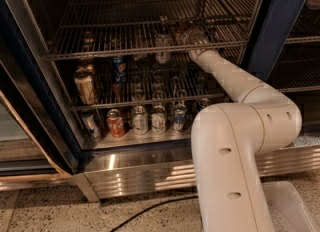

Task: Pick coke can from middle shelf of fridge

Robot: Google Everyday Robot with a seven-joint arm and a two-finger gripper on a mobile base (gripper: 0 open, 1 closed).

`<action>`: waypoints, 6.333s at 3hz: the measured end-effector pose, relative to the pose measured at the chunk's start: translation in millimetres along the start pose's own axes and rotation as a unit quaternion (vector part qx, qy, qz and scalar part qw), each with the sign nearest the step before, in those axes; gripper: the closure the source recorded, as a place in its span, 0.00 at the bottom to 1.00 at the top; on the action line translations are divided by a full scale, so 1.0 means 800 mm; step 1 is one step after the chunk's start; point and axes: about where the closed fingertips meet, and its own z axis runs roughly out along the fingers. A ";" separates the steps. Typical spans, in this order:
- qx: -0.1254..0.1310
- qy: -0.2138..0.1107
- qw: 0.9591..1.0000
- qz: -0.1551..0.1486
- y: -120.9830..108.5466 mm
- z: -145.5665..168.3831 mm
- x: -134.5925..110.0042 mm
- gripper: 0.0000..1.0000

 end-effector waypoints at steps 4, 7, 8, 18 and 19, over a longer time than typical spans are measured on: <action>-0.001 0.046 0.999 0.021 -0.008 -0.038 0.042 1.00; -0.038 0.026 0.998 0.053 -0.014 -0.094 0.019 1.00; -0.038 0.026 0.998 0.053 -0.014 -0.094 0.019 1.00; -0.190 0.018 0.976 0.106 0.043 -0.292 0.000 1.00; -0.190 0.018 0.976 0.106 0.044 -0.292 0.000 1.00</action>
Offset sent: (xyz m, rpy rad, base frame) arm -0.0277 -0.0182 -0.0169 0.0038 0.0667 -0.0185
